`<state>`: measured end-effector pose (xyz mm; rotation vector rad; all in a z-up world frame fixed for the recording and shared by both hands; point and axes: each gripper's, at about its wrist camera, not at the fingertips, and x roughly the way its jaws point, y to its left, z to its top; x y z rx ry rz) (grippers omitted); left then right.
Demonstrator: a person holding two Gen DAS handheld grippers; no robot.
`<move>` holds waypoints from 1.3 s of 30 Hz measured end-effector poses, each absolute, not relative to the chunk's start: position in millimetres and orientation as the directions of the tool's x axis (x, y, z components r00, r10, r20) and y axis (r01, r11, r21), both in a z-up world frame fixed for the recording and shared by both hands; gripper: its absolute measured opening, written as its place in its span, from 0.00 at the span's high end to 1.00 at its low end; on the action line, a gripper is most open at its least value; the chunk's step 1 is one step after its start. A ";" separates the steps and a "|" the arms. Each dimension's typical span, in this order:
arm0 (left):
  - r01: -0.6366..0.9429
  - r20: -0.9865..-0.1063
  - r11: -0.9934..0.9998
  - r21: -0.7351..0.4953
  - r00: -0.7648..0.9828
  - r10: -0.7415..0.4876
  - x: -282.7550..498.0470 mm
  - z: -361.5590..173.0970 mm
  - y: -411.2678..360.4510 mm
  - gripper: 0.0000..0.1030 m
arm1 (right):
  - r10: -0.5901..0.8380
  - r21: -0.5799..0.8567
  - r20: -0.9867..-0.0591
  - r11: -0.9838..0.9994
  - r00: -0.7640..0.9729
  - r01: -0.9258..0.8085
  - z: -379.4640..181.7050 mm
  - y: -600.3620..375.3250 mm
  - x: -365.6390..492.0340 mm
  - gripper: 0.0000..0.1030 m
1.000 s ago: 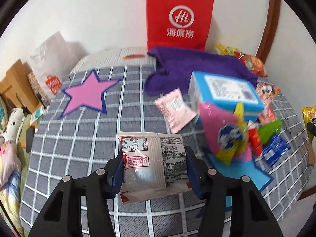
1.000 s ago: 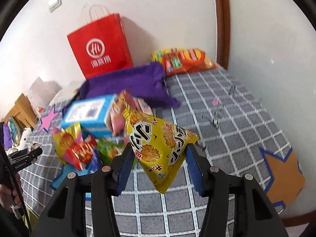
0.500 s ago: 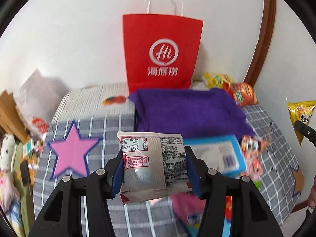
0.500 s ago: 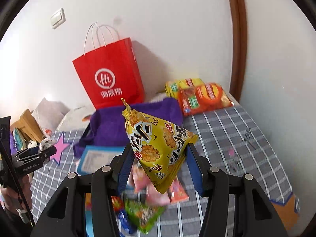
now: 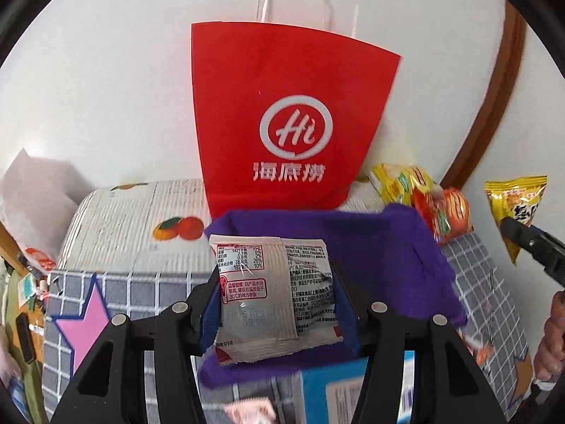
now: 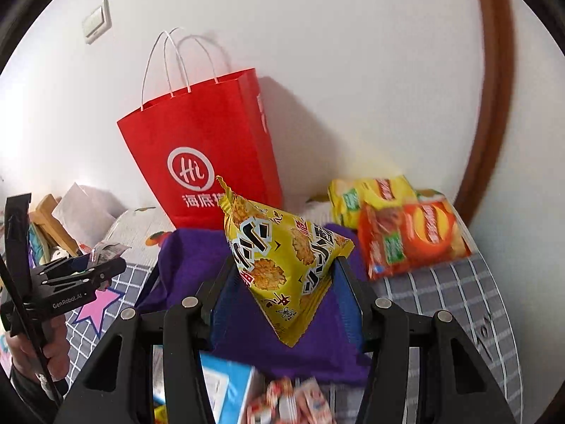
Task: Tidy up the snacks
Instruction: 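Carry the white sachet and yellow chip bag up onto the purple towel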
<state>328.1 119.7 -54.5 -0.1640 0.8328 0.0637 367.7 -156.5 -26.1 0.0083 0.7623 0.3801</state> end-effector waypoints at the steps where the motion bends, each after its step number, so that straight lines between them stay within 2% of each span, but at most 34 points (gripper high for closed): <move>1: -0.124 -0.739 0.984 -0.127 0.673 -0.010 334.8 -54.9 121.5 0.49 | 0.342 0.142 -0.672 0.930 0.657 -0.338 -26.4 -152.3 376.7 0.49; 11: -0.163 -0.751 0.971 -0.172 0.660 -0.023 377.7 -75.3 141.8 0.49 | 0.405 0.178 -0.666 0.902 0.626 -0.394 -39.5 -126.3 429.4 0.49; 14: -0.176 -0.763 0.974 -0.141 0.647 0.007 383.1 -85.4 144.9 0.49 | 0.379 0.137 -0.695 0.904 0.611 -0.405 -60.5 -124.9 435.8 0.49; 16: -0.179 -0.776 0.976 -0.124 0.630 0.017 386.6 -92.1 147.8 0.49 | 0.404 0.171 -0.721 0.891 0.563 -0.421 -77.1 -126.0 442.8 0.49; 29: -0.186 -0.822 0.966 -0.179 0.568 -0.043 397.9 -125.5 153.4 0.49 | 0.290 0.102 -0.860 0.904 0.420 -0.415 -137.4 -128.6 469.6 0.49; 39: -0.178 -0.825 0.957 -0.230 0.557 -0.095 404.2 -137.9 153.8 0.49 | 0.276 0.110 -0.883 0.908 0.379 -0.404 -154.0 -129.4 476.7 0.49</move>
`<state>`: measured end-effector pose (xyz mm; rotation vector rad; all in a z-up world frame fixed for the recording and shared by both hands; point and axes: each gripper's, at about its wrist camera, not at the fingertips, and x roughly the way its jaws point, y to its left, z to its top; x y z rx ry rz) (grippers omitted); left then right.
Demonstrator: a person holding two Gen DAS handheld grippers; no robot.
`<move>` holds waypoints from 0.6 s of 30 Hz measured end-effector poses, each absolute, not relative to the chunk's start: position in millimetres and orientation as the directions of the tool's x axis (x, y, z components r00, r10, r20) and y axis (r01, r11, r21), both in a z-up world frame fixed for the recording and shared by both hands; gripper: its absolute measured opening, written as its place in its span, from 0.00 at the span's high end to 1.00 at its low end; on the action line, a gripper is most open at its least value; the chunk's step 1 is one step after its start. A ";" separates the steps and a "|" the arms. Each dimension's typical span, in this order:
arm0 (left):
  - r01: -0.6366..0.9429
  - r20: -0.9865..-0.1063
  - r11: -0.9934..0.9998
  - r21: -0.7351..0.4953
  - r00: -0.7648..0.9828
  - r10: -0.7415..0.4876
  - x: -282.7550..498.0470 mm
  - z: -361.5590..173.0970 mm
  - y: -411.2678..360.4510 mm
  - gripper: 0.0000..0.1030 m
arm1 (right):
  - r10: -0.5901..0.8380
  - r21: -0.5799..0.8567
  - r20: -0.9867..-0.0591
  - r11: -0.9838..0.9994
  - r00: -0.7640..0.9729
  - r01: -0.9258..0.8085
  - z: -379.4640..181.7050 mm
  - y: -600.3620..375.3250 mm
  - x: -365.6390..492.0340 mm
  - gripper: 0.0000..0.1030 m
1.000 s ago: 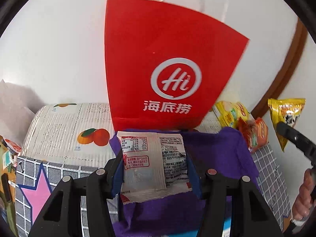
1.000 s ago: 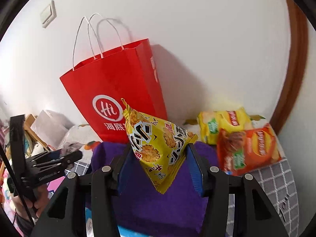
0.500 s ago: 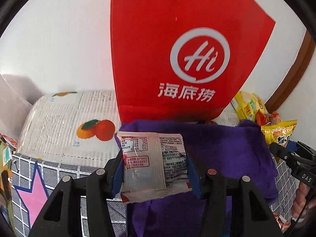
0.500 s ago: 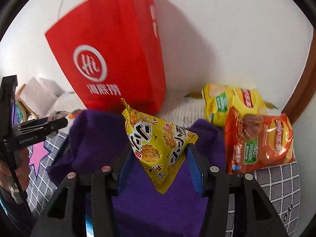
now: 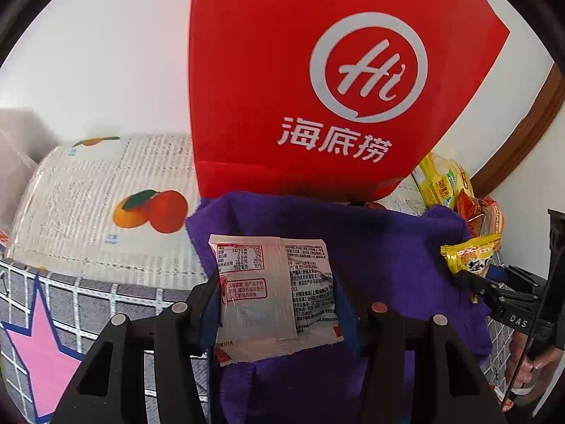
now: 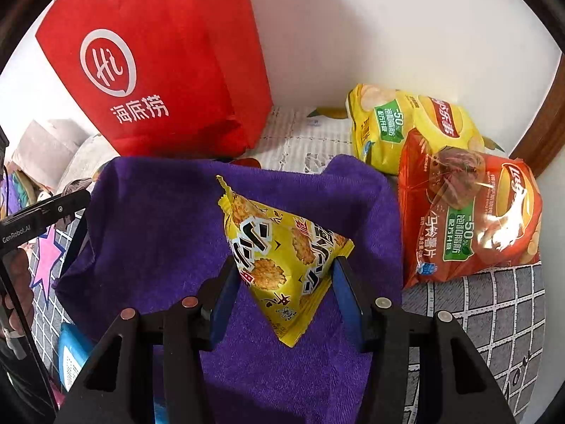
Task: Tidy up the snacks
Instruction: 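Carry the white sachet and yellow chip bag up onto the purple towel, then lower and release the sachet and chip bag onto the purple towel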
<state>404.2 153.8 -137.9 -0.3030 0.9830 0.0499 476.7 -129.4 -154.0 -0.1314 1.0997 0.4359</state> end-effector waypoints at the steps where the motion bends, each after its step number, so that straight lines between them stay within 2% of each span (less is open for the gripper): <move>1: -0.174 -0.825 0.957 -0.232 0.557 -0.099 404.6 -139.3 152.4 0.49 | 0.275 0.112 -0.885 0.909 0.375 -0.402 -155.5 -130.1 477.8 0.49; 18: -0.174 -0.845 0.949 -0.262 0.517 -0.138 411.5 -159.9 143.3 0.49 | 0.248 0.120 -0.912 0.922 0.326 -0.367 -175.5 -129.4 492.6 0.49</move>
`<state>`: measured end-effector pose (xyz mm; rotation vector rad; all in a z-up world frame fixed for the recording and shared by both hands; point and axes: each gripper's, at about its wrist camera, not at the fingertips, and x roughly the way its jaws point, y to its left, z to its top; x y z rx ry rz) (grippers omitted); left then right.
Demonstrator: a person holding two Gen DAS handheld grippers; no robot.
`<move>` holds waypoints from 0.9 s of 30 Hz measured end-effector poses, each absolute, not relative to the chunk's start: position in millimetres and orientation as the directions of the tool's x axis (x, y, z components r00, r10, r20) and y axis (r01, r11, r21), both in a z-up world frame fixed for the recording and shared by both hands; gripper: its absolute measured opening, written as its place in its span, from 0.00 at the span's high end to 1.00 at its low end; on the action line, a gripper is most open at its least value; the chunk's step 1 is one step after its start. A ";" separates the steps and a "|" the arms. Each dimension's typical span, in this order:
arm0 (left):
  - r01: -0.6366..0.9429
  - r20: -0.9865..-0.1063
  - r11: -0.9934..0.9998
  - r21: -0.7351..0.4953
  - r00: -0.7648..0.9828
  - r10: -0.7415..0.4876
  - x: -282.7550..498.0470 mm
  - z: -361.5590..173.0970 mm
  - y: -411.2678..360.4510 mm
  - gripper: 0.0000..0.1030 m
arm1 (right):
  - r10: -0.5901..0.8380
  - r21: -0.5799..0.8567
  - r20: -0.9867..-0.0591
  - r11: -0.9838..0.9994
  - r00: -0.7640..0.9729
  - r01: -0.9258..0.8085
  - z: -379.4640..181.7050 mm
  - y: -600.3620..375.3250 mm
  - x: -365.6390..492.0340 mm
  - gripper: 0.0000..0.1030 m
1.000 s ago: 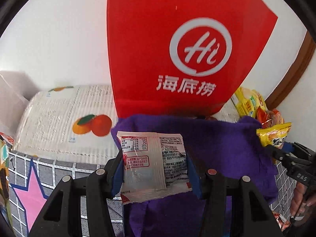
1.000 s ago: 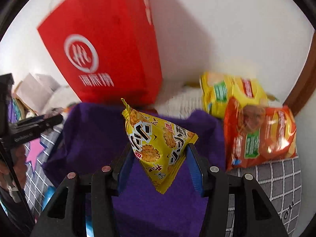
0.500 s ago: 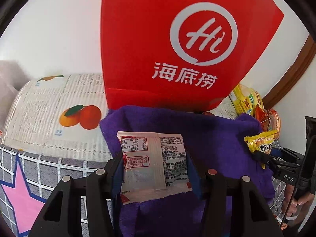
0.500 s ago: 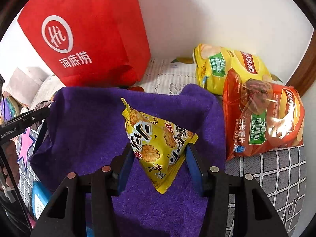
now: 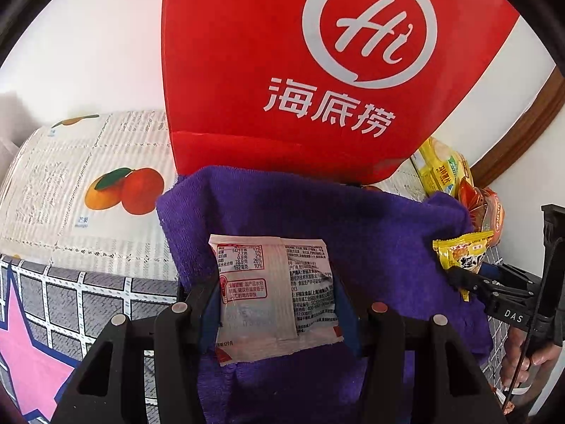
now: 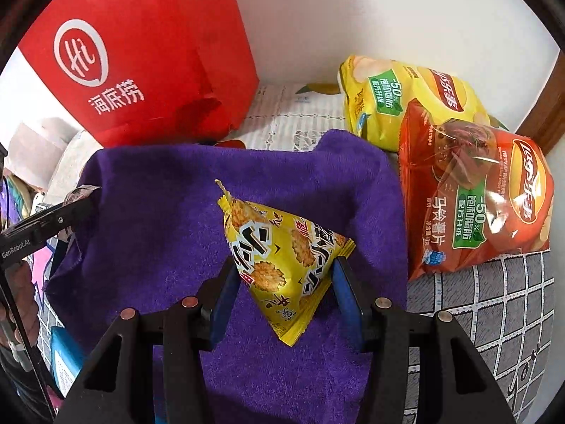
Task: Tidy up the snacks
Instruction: 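Lower and release the sachet and chip bag onto the purple towel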
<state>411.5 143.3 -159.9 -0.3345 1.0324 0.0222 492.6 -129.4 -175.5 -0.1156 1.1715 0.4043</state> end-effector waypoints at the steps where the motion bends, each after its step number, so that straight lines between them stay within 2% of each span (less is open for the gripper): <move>1: -0.174 -0.846 0.949 -0.262 0.515 -0.139 412.1 -160.8 142.8 0.49 | 0.247 0.121 -0.913 0.924 0.324 -0.363 -176.4 -129.5 493.6 0.49; 10: -0.175 -0.857 0.949 -0.262 0.494 -0.146 417.2 -169.0 137.7 0.48 | 0.204 0.072 -0.928 0.919 0.311 -0.388 -186.0 -119.5 491.4 0.49; 14: -0.178 -0.860 0.949 -0.260 0.490 -0.144 417.9 -170.9 136.8 0.48 | 0.202 0.078 -0.934 0.919 0.295 -0.386 -186.4 -118.6 492.0 0.39; 27: -0.165 -0.870 0.954 -0.251 0.471 -0.147 423.9 -177.0 130.2 0.48 | 0.215 0.059 -0.913 0.911 0.347 -0.409 -155.1 -119.3 479.3 0.34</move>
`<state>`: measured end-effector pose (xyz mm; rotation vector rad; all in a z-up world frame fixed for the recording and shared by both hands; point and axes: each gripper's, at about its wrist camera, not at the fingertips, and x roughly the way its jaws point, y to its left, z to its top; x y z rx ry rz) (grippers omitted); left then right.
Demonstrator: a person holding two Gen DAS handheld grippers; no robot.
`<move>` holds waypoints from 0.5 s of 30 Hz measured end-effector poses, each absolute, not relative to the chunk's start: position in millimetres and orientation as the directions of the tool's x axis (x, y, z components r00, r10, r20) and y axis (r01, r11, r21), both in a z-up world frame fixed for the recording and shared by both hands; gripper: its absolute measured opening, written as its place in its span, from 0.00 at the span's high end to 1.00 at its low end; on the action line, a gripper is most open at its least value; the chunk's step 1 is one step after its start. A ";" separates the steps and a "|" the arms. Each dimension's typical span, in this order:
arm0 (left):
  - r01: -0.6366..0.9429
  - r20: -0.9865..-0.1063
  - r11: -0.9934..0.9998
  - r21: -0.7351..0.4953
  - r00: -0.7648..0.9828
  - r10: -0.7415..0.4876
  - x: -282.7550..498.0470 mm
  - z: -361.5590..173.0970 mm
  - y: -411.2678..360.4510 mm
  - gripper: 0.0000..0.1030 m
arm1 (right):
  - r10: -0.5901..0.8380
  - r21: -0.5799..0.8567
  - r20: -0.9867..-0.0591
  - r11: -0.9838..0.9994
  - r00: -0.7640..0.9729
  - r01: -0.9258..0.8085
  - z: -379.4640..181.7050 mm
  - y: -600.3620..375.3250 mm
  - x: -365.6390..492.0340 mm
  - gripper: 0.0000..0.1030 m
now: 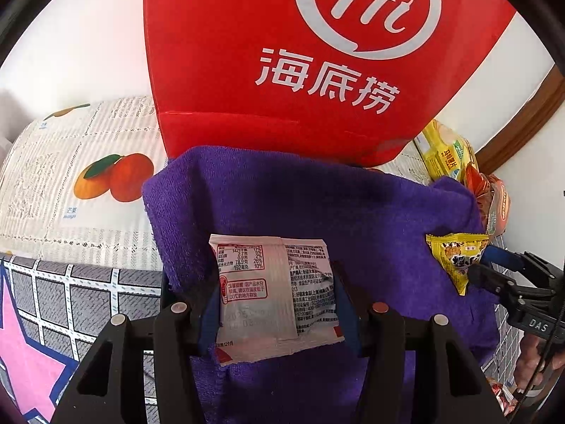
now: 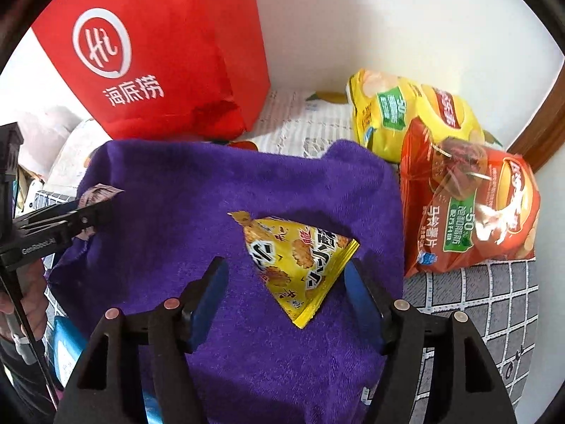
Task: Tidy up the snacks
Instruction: 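Lower and release the sachet and chip bag onto the purple towel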
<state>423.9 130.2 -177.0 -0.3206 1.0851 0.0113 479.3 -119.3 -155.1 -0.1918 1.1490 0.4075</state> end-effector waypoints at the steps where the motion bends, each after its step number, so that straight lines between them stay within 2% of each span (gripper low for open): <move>1: -0.166 -0.870 0.954 -0.251 0.470 -0.147 424.1 -177.1 130.3 0.48 | 0.217 0.059 -0.910 0.910 0.352 -0.411 -152.7 -118.7 477.7 0.34; 4: -0.167 -0.873 0.952 -0.256 0.464 -0.153 424.9 -177.8 131.0 0.46 | 0.224 0.057 -0.904 0.907 0.364 -0.418 -146.5 -118.3 474.1 0.34; 11: -0.148 -0.867 0.951 -0.270 0.468 -0.173 425.8 -172.3 129.2 0.35 | 0.231 0.058 -0.885 0.916 0.403 -0.397 -134.5 -122.0 472.1 0.34; 15: -0.140 -0.856 0.954 -0.264 0.489 -0.165 422.0 -162.5 129.9 0.35 | 0.217 0.035 -0.873 0.921 0.436 -0.387 -129.2 -124.7 470.6 0.34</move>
